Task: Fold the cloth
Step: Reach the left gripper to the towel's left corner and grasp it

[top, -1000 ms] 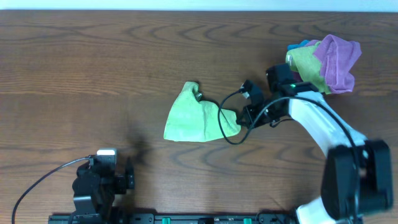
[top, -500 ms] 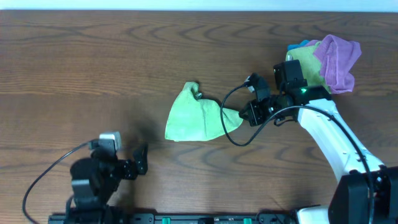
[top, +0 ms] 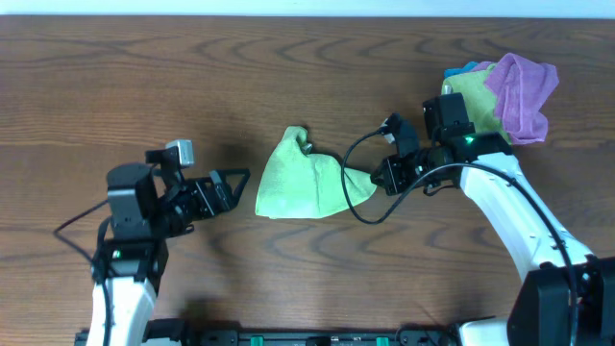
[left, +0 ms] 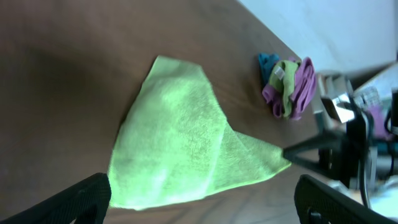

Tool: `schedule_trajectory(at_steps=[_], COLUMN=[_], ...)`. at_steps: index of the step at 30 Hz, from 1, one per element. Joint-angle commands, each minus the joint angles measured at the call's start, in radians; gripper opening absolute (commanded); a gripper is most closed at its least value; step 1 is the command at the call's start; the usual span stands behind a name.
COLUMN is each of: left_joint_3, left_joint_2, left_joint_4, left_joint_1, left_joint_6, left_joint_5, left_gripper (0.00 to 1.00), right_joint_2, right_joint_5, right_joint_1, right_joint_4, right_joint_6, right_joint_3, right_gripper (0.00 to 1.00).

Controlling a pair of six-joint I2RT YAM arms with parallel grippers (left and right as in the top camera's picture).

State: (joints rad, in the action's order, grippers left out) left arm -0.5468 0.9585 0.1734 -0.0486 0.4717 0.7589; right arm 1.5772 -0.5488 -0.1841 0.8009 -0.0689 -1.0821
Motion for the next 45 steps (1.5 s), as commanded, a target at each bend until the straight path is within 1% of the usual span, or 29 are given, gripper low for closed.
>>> schedule_trajectory(at_steps=[1,5,10,16,22,28,36,45], left_joint_3=[-0.008,-0.008,-0.008,-0.008,-0.008,-0.008,-0.008,-0.008], left_joint_2=[0.09,0.222,0.391,0.538,0.642,0.705,0.734,0.737], left_joint_4=[-0.006,-0.015,-0.086,-0.134,-0.2,-0.242,-0.243,-0.267], left_joint_1=[0.003,0.003,0.003,0.003,0.003,0.004,0.01,0.102], left_joint_6=[0.166,0.254,0.333,0.367,0.401,0.427,0.428,0.453], left_joint_5=[0.039,0.043,0.08,0.098,0.129,0.145,0.153,0.127], left_gripper=[0.95,0.95,0.95,0.95,0.96,0.96,0.95,0.95], right_joint_2=[-0.006,-0.006,-0.006,-0.006,-0.006,-0.006,-0.006,-0.006], right_joint_5=[-0.005,-0.005,-0.005,-0.005,-0.005,-0.005,-0.005,-0.005], right_joint_1=[-0.005,-0.005,-0.005,-0.005,-0.005,-0.005,-0.005,-0.005], right_joint_4=[0.003,0.003,0.003,0.003,0.003,0.003,0.003,0.003], right_joint_6=[0.013,0.013,0.013,0.014,0.021,0.024,0.024,0.032], right_joint_3=[0.003,0.003,0.002,0.002,0.002,0.002,0.002,0.003], right_gripper=[0.01,0.01,0.01,0.01,0.01,0.01,0.01,0.01])
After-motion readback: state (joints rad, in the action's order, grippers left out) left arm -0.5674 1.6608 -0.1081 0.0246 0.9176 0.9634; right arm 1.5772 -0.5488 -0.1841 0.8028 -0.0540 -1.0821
